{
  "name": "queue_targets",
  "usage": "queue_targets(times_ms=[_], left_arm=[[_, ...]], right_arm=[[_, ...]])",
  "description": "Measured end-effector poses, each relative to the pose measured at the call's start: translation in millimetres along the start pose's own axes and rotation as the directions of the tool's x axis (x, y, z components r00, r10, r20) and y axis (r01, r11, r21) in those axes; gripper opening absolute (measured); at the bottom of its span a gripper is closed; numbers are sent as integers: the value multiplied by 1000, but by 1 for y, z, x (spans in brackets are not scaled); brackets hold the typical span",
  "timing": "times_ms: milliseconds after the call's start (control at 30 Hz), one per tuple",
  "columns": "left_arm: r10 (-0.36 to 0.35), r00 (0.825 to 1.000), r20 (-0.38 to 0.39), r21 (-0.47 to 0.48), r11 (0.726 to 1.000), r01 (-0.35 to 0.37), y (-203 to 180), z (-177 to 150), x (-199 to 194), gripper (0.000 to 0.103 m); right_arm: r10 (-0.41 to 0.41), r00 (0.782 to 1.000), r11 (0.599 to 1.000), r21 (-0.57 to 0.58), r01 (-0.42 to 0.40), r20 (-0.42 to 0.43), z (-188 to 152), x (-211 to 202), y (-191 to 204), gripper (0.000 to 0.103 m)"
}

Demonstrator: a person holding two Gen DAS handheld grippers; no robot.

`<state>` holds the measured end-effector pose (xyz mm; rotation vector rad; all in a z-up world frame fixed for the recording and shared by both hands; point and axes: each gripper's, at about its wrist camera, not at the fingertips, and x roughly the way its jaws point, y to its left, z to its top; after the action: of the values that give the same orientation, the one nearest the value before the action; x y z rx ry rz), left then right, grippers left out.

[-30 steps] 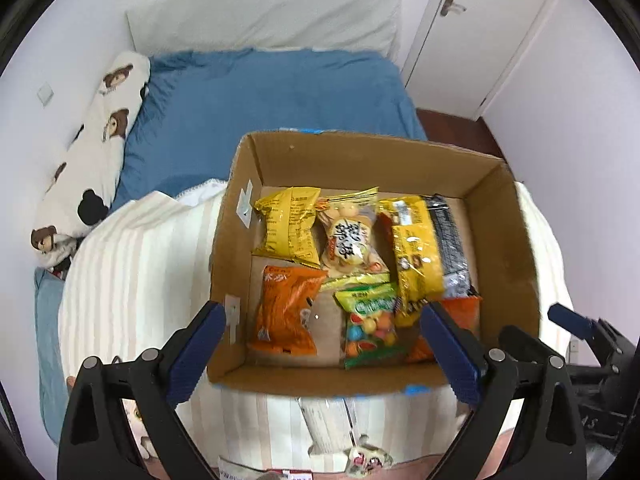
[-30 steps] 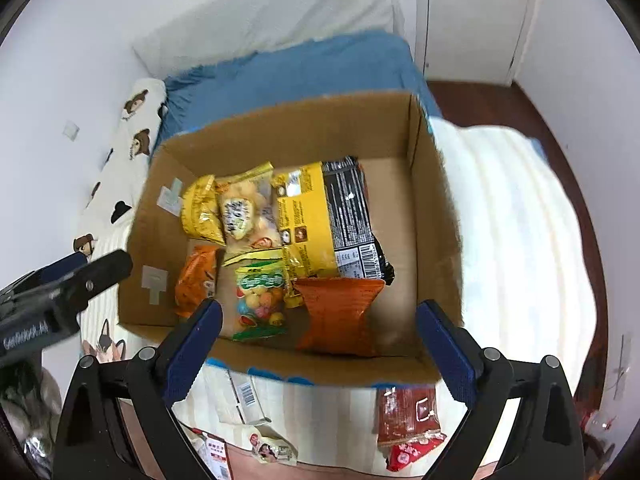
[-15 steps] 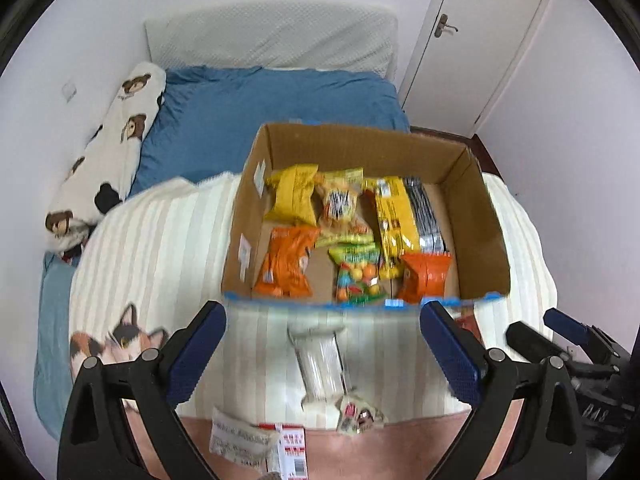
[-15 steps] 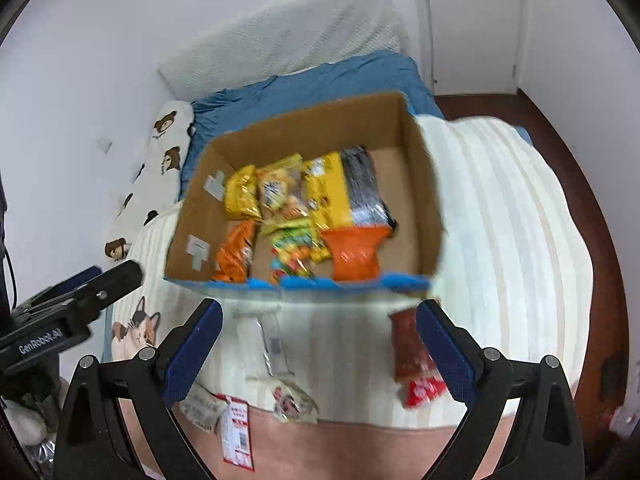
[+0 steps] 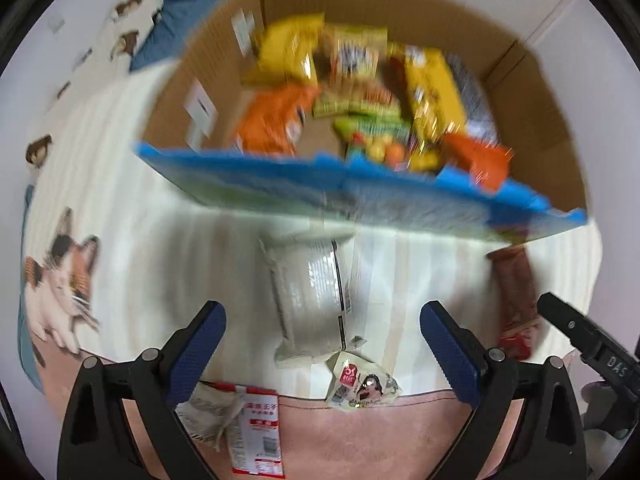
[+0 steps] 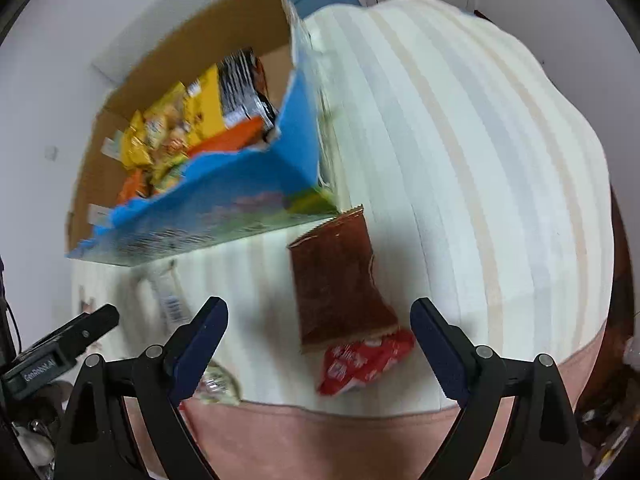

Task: Organize snacks
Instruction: 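Grasp the white wrapped pack with the left tool while the right tool grasps the brown packet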

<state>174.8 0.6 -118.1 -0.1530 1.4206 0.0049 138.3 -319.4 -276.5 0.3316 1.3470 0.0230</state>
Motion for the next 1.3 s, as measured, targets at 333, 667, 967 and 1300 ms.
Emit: queue_targets(times_ms=[333, 667, 967, 1300], left_arm=[[-18, 991, -134, -38, 999, 13, 0, 3, 72, 88], [75, 992, -101, 15, 997, -74, 13, -37, 59, 49], [102, 986, -135, 40, 994, -97, 38, -94, 53, 49], [115, 984, -139, 59, 992, -108, 40, -103, 68, 52]], right_arm=[[-99, 991, 990, -107, 90, -92, 14, 51, 15, 84], [-67, 991, 991, -126, 53, -112, -5, 54, 16, 59], [18, 991, 982, -185, -43, -135, -74, 44, 50, 58], [-19, 983, 990, -141, -7, -183, -107, 75, 56, 60]])
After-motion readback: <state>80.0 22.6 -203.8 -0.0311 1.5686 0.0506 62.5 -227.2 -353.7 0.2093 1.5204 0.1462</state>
